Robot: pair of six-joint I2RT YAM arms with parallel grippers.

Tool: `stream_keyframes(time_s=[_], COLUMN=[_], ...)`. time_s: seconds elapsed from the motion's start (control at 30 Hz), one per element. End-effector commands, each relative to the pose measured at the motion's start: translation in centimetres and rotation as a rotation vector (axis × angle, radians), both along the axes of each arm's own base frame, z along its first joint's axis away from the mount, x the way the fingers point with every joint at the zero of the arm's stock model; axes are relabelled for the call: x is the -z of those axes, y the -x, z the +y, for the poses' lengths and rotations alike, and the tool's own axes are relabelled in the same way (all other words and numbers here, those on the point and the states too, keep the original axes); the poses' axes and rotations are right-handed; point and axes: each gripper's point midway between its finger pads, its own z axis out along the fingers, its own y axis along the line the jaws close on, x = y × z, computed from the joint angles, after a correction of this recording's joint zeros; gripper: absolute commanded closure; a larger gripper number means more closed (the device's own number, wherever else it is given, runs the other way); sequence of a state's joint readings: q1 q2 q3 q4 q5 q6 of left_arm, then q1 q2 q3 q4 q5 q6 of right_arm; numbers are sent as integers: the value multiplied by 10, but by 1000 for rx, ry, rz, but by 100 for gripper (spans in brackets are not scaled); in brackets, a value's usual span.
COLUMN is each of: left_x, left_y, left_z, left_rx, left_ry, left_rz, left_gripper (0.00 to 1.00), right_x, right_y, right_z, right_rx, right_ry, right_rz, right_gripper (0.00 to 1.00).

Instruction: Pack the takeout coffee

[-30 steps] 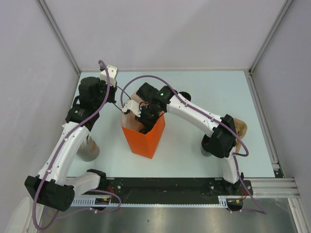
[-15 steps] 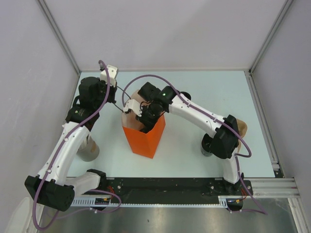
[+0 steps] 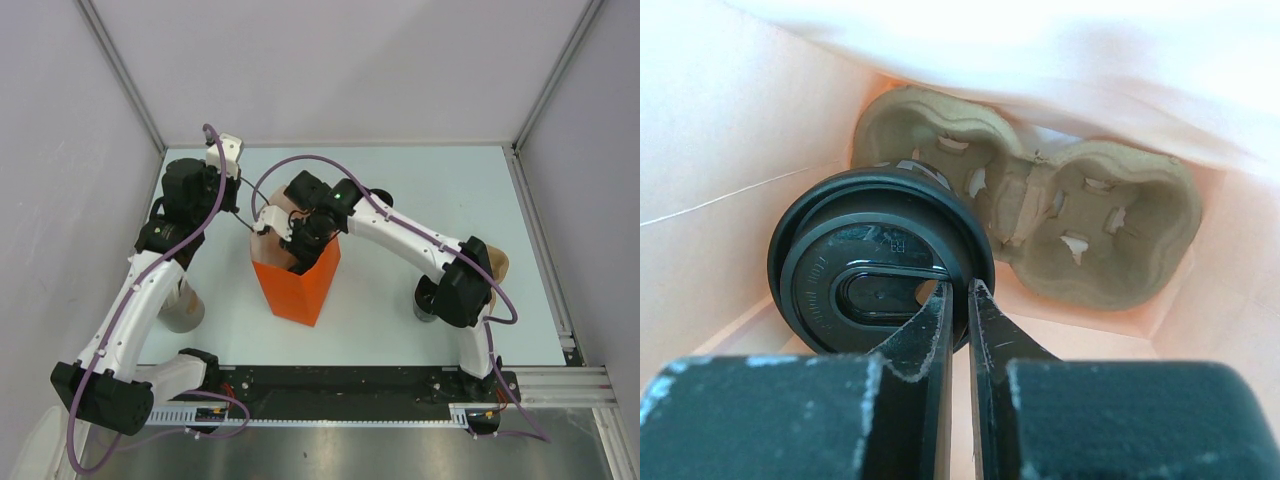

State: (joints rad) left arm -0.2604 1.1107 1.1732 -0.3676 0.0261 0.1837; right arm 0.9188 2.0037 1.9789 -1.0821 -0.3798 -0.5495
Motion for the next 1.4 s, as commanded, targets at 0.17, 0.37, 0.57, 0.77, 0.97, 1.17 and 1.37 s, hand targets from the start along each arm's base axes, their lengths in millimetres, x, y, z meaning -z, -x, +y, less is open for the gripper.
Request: stream_keyframes(time_s=[0.17, 0.37, 0.57, 0.77, 0.97, 1.17, 1.37], left_x=[-9, -8, -9, -9, -6, -6, -6], left_y=[-4, -4, -4, -4, -5, -5, -5], left_z=[4, 4, 3, 4, 3, 3, 3], left_rx=[-22, -22, -21, -25, -23, -23, -22], left_ry=[17, 17, 19, 18, 18, 18, 20], left_rz=[-39, -38, -39, -39, -33, -31, -31], left_gripper=[95, 95, 96, 96, 96, 96, 96], right_x=[-21, -20, -18, -16, -14, -13, -13], right_y=[3, 3, 3, -2, -3, -3, -3], right_z=[-1, -1, 0, 0, 0, 0, -1], right_rx=[6, 9, 9, 23, 24, 21, 24], right_ry=[-56, -58, -59, -53, -52, -52, -52], right_rz=[-14, -17, -16, -44, -53, -52, -53], right_gripper=[100, 100, 100, 100, 100, 100, 100])
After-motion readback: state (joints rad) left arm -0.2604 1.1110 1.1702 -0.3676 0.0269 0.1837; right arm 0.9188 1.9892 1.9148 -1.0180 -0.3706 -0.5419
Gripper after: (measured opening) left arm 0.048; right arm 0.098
